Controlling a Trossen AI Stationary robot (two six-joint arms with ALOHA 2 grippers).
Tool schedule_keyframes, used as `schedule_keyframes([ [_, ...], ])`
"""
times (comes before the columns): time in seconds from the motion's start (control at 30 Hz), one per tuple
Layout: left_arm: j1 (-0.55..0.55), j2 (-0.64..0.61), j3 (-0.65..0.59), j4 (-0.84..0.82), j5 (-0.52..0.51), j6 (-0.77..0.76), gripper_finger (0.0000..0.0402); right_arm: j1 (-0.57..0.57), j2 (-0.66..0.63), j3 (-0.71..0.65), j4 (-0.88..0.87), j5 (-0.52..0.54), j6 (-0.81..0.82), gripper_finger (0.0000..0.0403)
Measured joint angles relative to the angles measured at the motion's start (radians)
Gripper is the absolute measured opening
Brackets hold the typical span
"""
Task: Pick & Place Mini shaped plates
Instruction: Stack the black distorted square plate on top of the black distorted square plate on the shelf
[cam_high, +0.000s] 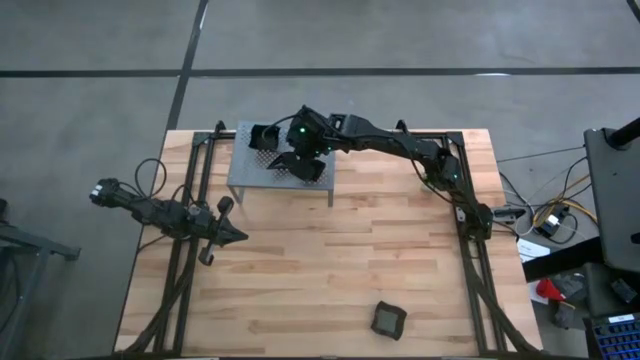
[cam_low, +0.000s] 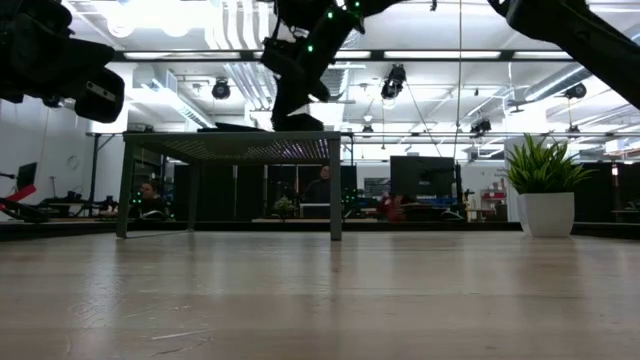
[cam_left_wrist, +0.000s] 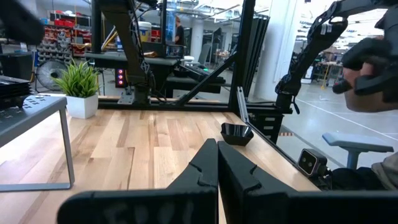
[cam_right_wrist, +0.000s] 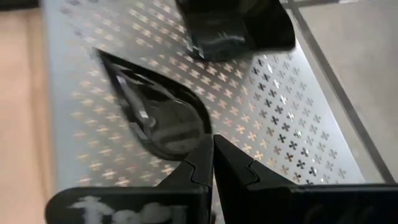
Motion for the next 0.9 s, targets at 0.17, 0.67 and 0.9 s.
schedule_keyframes([
  [0.17,0.0,0.0,0.0,0.0,0.0,0.0,0.0,0.038,-0.056,0.004,-0.054,0.0,-0.019,0.0008],
  [0.67,0.0,0.0,0.0,0.0,0.0,0.0,0.0,0.259,-0.196,0.002,-0.481,-0.003,0.051,0.0008],
  [0.9,0.0,0.0,0.0,0.0,0.0,0.0,0.0,0.407,-0.214,-0.001,-0.599,-0.004,0.167,0.0008],
])
